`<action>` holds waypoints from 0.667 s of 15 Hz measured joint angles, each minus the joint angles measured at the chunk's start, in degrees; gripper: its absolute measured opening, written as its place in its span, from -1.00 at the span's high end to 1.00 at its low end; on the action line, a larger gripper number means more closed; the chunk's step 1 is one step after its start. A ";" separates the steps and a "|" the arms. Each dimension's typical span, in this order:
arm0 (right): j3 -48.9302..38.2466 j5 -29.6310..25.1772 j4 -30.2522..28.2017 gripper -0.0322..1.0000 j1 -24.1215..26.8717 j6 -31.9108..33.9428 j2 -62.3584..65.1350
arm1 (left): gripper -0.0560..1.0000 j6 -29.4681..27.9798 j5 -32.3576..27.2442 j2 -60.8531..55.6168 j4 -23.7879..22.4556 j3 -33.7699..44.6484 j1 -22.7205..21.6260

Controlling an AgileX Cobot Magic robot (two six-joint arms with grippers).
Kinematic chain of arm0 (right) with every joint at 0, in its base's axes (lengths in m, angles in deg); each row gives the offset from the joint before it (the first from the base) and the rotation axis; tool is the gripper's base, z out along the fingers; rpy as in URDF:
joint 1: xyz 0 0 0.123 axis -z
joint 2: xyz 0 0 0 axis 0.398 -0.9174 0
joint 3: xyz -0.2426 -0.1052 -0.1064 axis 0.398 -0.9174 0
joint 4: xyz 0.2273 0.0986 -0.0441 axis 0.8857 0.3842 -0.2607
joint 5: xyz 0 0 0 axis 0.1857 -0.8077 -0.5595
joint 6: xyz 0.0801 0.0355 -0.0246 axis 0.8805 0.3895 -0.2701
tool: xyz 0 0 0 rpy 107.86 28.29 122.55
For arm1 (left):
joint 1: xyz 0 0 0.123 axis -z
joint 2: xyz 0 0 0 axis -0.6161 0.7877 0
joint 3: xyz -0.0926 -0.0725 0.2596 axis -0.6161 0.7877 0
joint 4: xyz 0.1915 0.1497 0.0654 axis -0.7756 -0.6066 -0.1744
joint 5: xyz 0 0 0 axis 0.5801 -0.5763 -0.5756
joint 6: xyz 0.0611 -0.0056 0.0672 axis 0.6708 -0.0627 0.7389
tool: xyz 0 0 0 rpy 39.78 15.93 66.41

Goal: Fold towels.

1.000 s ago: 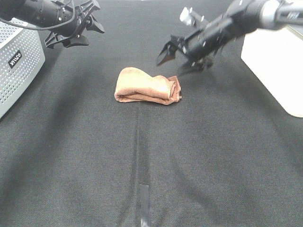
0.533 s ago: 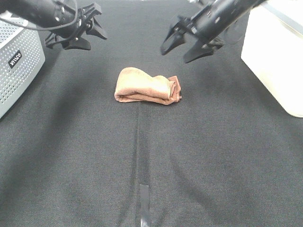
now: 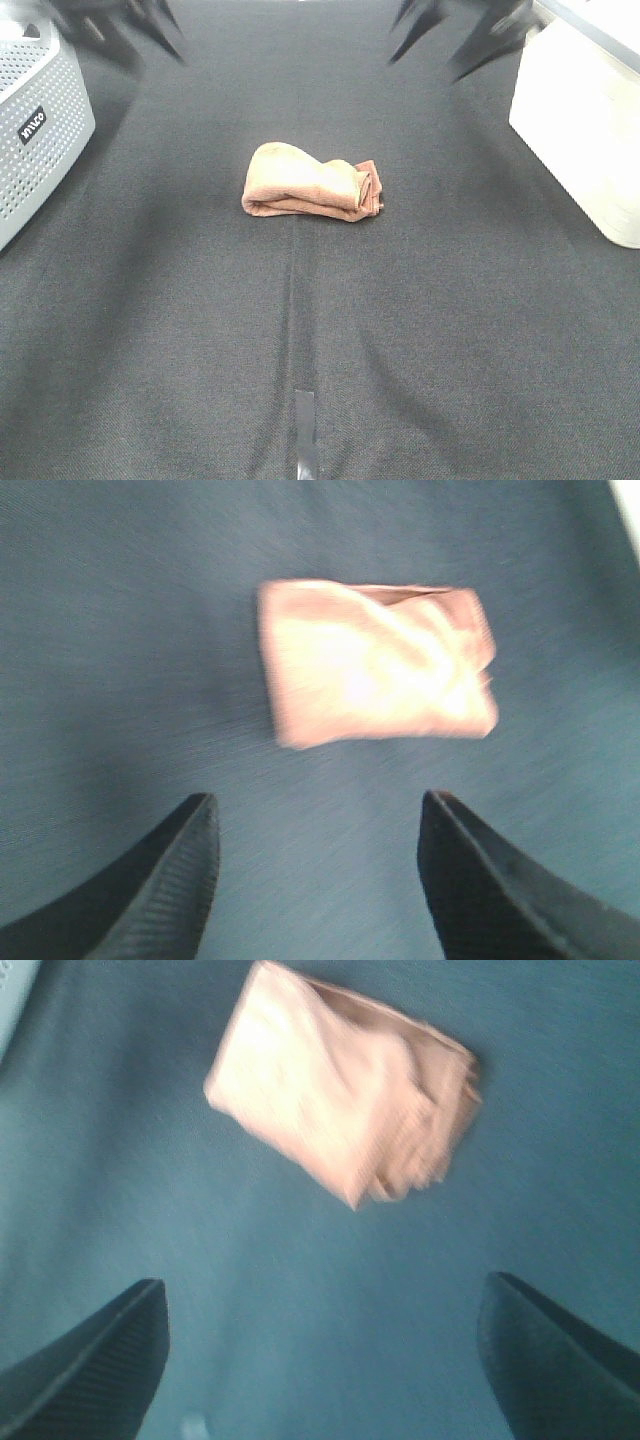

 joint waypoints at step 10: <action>-36.55 -0.23 -5.10 -0.60 0.00 1.95 40.39 | -0.18 -12.15 -11.86 -26.07 -22.52 12.89 17.65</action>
